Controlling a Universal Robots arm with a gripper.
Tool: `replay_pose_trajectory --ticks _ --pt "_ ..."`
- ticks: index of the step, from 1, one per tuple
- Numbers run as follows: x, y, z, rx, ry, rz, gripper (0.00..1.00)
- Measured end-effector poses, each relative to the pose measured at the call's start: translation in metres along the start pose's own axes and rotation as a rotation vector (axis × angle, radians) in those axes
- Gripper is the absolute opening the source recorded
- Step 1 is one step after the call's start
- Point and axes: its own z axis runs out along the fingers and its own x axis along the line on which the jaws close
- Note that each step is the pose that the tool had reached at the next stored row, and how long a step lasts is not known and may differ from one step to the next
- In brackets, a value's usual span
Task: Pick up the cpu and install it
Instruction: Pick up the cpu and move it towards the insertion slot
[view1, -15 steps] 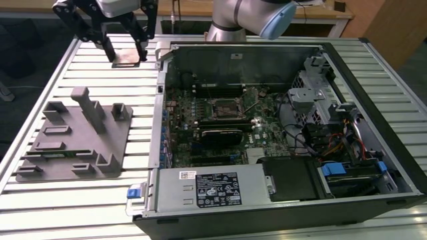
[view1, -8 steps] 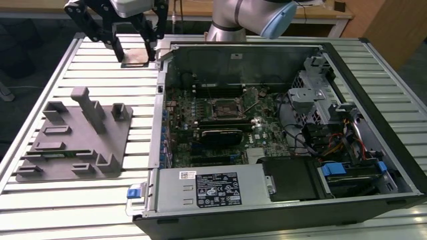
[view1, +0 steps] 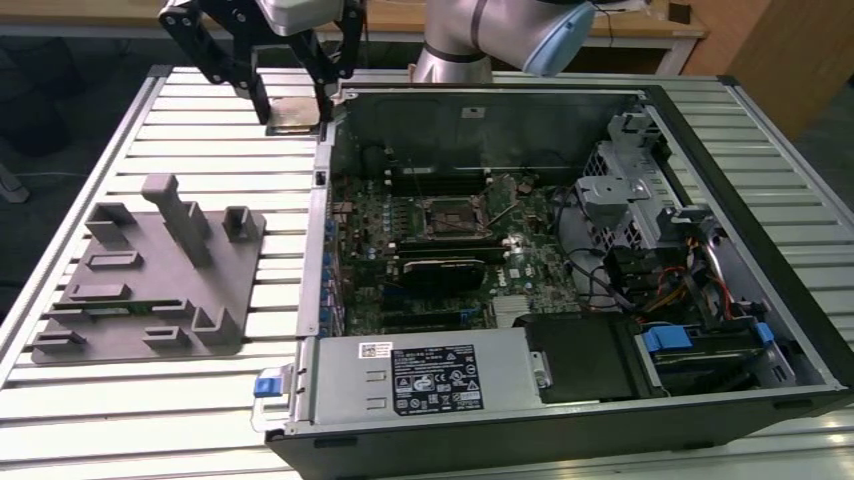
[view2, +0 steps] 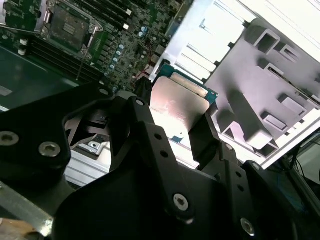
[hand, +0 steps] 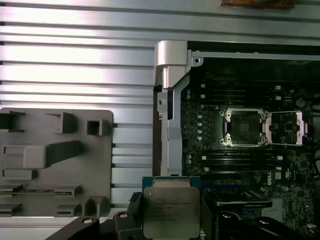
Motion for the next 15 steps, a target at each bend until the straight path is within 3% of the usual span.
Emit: replay_pose_trajectory --ticks 15 --pt "-0.0374 -0.0003 0.0018 0.0001 0.0 0.0 0.55"
